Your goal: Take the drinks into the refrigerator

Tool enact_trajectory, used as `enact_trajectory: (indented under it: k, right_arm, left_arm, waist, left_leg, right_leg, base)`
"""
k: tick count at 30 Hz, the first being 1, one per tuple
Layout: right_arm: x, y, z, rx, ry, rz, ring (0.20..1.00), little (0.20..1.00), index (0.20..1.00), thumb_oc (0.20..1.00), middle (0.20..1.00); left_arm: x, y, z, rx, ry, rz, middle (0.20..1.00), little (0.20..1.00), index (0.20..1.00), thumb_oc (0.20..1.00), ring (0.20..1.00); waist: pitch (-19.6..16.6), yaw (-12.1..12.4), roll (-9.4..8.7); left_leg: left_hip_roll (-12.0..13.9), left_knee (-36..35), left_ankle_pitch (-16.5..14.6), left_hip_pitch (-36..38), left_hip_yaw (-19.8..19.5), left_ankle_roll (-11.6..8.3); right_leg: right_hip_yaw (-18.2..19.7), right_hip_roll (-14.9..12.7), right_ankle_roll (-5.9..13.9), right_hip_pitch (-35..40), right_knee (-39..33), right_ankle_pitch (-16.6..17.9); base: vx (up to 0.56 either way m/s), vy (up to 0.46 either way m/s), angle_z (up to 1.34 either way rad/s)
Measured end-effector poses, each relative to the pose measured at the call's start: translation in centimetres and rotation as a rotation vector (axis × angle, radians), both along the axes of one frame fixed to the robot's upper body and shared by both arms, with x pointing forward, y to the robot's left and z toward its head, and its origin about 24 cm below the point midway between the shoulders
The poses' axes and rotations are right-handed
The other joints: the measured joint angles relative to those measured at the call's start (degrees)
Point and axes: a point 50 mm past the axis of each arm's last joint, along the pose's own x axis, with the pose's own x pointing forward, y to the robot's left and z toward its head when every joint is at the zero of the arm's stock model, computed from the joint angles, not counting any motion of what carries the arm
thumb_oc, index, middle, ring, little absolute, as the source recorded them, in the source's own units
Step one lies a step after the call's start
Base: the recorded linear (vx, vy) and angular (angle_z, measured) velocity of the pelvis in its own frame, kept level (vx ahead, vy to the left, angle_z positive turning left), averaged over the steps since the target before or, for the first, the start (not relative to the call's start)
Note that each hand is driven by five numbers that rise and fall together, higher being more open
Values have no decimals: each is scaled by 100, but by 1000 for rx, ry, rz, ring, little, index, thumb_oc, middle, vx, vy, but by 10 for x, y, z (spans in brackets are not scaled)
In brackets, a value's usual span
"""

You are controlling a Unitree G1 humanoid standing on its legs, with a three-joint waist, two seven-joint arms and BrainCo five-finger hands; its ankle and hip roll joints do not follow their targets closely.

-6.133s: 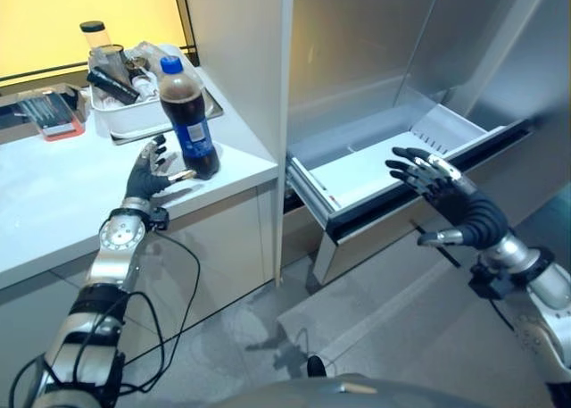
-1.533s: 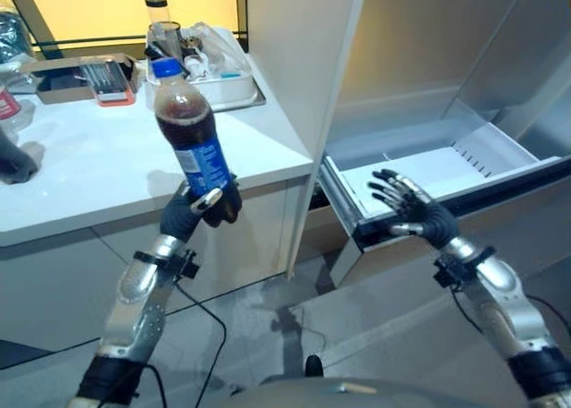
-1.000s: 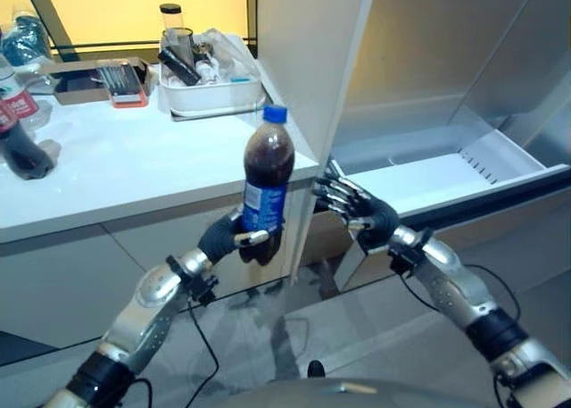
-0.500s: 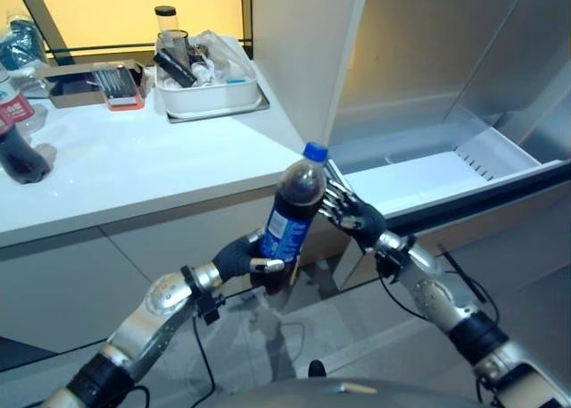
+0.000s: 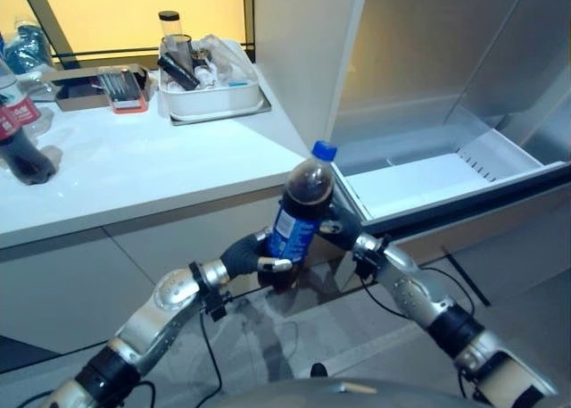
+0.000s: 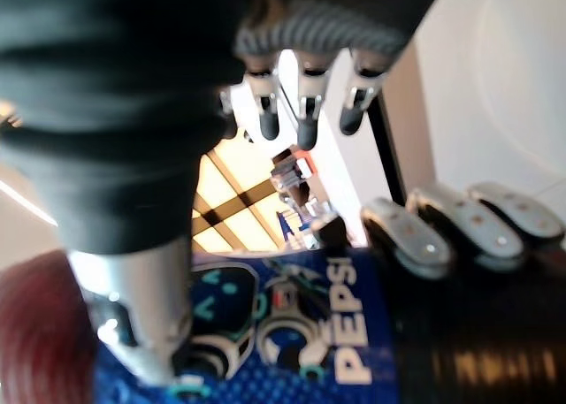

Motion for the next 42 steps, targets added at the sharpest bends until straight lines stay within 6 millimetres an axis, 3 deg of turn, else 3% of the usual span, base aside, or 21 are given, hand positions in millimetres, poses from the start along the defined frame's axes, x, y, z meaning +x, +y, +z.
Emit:
enact_trajectory:
  k: [10, 19, 27, 30, 42]
  right_arm:
    - [4, 9, -14, -37, 56, -16, 1000, 1000, 1000, 1000, 1000]
    - [2, 9, -13, -31, 74, 15, 1000, 1000, 1000, 1000, 1000]
    - [1, 6, 7, -34, 3, 63, 1000, 1000, 1000, 1000, 1000]
    - [-7, 23, 28, 28, -77, 156, 1000, 1000, 1000, 1000, 1000]
    - [-9, 16, 39, 7, -110, 195, 1000, 1000, 1000, 1000, 1000]
  left_arm:
    - [2, 5, -6, 43, 11, 46, 200, 200, 200, 200, 200]
    - [2, 5, -6, 43, 11, 43, 200, 200, 200, 200, 200]
    - [3, 1, -1, 7, -19, 27, 200, 200, 200, 200, 200]
    - [2, 0, -3, 17, -14, 20, 200, 200, 200, 200, 200]
    - [2, -6, 3, -9, -37, -4, 200, 200, 200, 200, 200]
  waist:
    - [-122, 13, 70]
    - [-134, 31, 71]
    - [-144, 158, 93]
    - [-145, 148, 94]
    - [-145, 143, 98]
  left_leg:
    - [-1, 0, 1, 1, 0, 0]
    - [-3, 0, 1, 0, 0, 0]
    - [0, 0, 2, 0, 0, 0]
    - [3, 0, 1, 0, 1, 0]
    - [3, -1, 2, -4, 3, 1]
  right_leg:
    - [0, -4, -5, 0, -1, 5]
    - [-1, -3, -4, 0, -1, 5]
    - [-1, 0, -4, -2, -1, 5]
    - [-1, -2, -4, -2, -1, 5]
    - [-1, 0, -3, -9, -1, 5]
  base:
    - [0, 0, 0]
    - [0, 0, 0]
    - [0, 0, 0]
    - [0, 0, 0]
    - [0, 0, 0]
